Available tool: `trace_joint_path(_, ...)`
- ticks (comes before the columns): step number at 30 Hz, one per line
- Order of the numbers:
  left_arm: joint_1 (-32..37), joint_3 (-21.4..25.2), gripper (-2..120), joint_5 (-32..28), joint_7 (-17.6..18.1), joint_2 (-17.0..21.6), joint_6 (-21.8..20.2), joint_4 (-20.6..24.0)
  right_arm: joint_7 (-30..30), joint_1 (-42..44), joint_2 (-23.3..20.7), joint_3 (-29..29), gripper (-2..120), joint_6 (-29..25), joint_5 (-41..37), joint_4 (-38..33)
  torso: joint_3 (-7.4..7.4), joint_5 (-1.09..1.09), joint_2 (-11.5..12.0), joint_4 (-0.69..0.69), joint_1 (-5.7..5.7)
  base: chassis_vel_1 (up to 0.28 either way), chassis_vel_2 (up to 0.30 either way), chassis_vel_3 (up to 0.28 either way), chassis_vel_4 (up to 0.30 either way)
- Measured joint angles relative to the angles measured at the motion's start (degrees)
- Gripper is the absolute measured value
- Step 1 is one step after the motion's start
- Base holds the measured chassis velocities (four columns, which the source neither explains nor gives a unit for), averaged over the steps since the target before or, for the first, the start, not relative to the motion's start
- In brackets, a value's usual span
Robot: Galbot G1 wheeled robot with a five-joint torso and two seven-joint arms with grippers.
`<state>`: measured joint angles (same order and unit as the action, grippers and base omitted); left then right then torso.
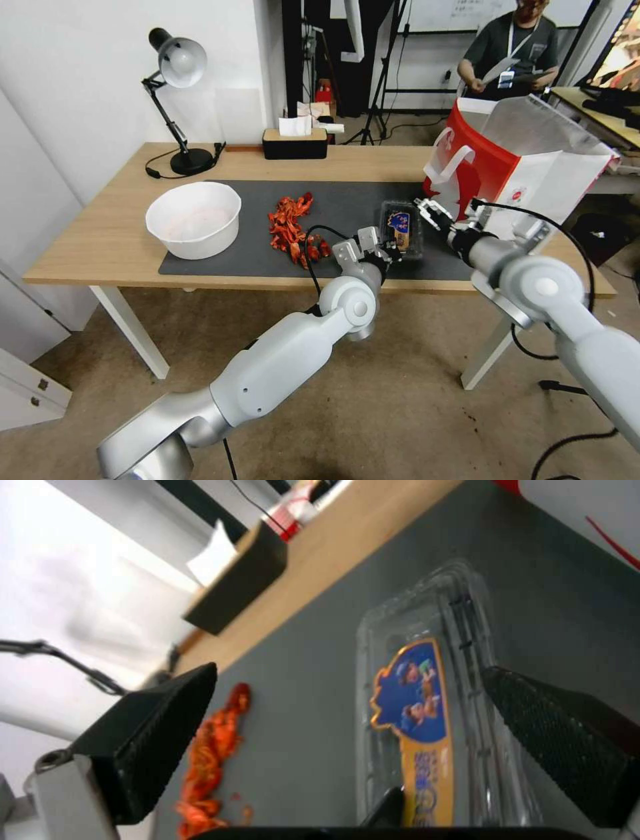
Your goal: Close the disposable takeout box, then place it into the delivery bag.
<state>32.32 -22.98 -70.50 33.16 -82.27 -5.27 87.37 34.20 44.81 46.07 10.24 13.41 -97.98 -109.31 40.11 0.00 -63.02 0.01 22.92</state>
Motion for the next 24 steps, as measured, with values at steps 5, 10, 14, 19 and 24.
trace_joint_path(5, 0.1, 0.0, 0, 0.2, -0.1, -0.3, 0.0, -0.4, 3.6, -4.2, 0.3, -3.2, 100, 3.7, 0.4, 2.6, -0.01, 0.0, 0.0, 0.0, 0.0, 0.0, 0.0, 0.0, 0.0)
trace_joint_path(10, 0.0, -0.3, 0, 0.2, 0.0, -0.3, 0.1, -0.5, 8.7, -7.4, 0.9, -5.7, 100, 8.2, 0.2, 4.7, -0.01, 0.0, 0.0, 0.0, 0.0, 0.0, 0.0, 0.0, 0.0)
trace_joint_path(14, 0.0, -0.3, 0, 0.2, 0.0, -0.4, 0.1, -0.5, 10.4, -8.0, 0.9, -6.1, 100, 9.7, -0.4, 5.1, -0.01, 0.0, 0.0, -0.01, 0.0, 0.0, 0.0, 0.0, 0.0)
trace_joint_path(19, 0.1, -0.3, 0, 0.3, 0.1, -0.4, 0.2, -0.5, 12.4, -9.4, 1.4, -6.3, 100, 12.1, -2.5, 6.4, -0.01, 0.0, 0.0, -0.01, -0.01, 0.0, 0.0, 0.0, 0.0)
trace_joint_path(24, -0.1, -0.4, 0, 0.3, 0.2, -0.4, 0.2, -0.4, 14.8, -11.4, 2.1, -6.5, 100, 14.4, -4.6, 8.2, 0.0, 0.0, 0.0, -0.01, -0.01, 0.0, 0.0, 0.0, 0.0)
